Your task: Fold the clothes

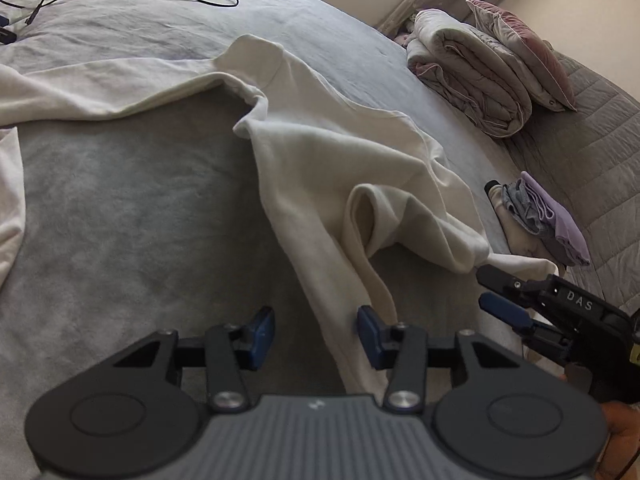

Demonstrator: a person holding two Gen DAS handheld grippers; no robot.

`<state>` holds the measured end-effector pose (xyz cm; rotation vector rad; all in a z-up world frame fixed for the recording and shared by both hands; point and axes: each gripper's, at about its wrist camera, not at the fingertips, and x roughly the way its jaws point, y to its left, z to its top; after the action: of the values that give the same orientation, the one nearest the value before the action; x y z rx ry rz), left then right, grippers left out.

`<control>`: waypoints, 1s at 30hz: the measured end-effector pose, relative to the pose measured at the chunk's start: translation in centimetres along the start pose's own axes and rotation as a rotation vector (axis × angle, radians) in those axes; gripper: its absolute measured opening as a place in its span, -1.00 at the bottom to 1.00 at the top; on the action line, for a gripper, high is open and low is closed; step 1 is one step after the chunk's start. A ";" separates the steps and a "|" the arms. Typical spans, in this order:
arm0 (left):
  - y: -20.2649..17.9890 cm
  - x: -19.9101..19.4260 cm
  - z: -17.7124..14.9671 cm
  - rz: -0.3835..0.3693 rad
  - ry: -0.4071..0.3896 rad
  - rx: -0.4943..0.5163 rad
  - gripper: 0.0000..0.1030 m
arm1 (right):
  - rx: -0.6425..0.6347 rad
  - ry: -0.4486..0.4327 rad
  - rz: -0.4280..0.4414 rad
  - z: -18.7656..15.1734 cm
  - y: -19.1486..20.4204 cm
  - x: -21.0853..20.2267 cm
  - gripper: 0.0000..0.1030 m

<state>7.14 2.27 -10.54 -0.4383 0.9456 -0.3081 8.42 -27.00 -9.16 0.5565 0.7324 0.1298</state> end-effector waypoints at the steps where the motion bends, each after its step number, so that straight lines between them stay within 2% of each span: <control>1: -0.1 0.3 -0.3 -0.002 0.005 -0.007 -0.30 | 0.006 0.010 0.016 -0.3 0.4 0.5 -0.03; 3: -0.2 0.7 -0.7 0.001 0.002 -0.004 -0.35 | 0.019 0.031 0.047 -0.8 1.1 1.5 -0.03; 6: -0.1 1.0 -0.9 -0.005 -0.003 0.006 -0.62 | 0.040 0.050 0.073 -1.5 1.8 3.0 -0.03; 7: 0.1 1.0 -0.9 -0.009 -0.001 0.002 -0.85 | 0.045 0.050 0.073 -1.6 1.9 3.4 -0.03; 8: 0.3 0.8 -0.8 -0.009 -0.004 -0.004 -0.92 | 0.046 0.047 0.073 -1.6 2.0 3.7 -0.03; 14: 2.1 -1.1 0.0 0.037 -0.057 -0.015 -0.93 | -0.010 0.046 0.054 -0.3 2.8 5.1 -0.03; 17: 3.3 -1.9 0.6 0.057 -0.075 -0.028 -0.93 | 0.001 0.054 0.054 0.5 3.2 6.2 -0.02; 22: 4.4 -1.2 0.7 0.069 -0.050 -0.057 -0.93 | 0.043 0.059 0.050 0.3 4.0 8.4 0.07; 26: 4.1 -0.5 0.6 0.079 -0.049 -0.059 -0.93 | -0.029 0.027 -0.004 -0.6 5.7 8.9 0.09; 27: 4.1 -0.5 0.5 0.081 -0.050 -0.059 -0.93 | -0.062 0.022 -0.022 -0.9 6.2 9.0 -0.02; 28: 4.1 -0.5 0.5 0.082 -0.051 -0.059 -0.92 | -0.092 0.028 -0.025 -1.1 6.7 9.1 -0.35; 30: 4.1 -0.6 0.4 0.084 -0.052 -0.059 -0.92 | -0.113 0.044 -0.024 -1.1 6.5 8.5 -0.50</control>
<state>7.38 6.17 -11.89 -0.4577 0.9210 -0.1920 14.49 -18.47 -11.56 0.4385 0.7691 0.1605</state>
